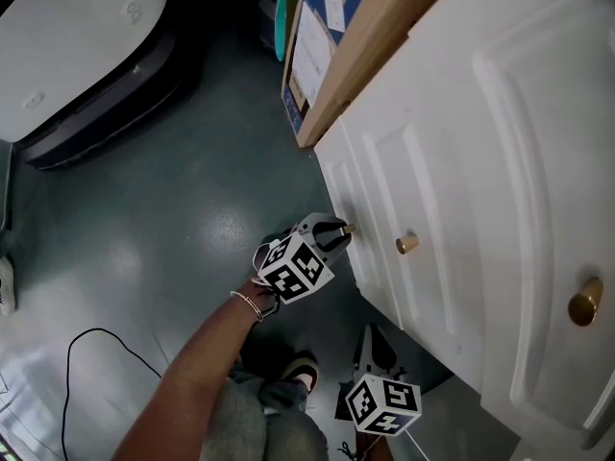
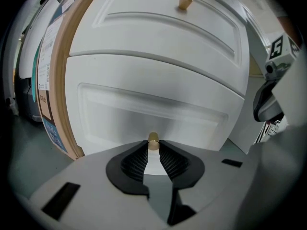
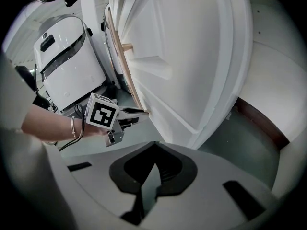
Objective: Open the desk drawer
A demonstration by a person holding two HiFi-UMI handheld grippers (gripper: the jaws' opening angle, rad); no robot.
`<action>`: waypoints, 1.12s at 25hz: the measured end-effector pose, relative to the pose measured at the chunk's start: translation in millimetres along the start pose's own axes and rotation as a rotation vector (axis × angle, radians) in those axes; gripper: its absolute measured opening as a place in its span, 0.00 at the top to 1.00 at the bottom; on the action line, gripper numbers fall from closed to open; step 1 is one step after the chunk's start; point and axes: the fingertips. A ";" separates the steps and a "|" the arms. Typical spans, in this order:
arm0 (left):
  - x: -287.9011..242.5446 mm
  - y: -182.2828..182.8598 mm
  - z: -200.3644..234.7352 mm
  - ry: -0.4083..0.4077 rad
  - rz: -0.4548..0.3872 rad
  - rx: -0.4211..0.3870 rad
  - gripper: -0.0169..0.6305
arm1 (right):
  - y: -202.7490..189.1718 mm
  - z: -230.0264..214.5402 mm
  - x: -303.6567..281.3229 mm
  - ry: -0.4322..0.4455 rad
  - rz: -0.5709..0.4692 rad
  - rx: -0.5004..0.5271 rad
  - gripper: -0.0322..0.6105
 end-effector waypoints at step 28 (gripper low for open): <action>53.1 -36.3 11.1 0.042 0.103 -0.012 0.84 | 7.1 18.7 41.2 -0.001 0.054 0.035 0.94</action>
Point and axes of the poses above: the fingertips, and each gripper's own axes: x backward along the fingers, z to its left, y out of its top, and after that the axes turned 9 degrees about y, right-handed
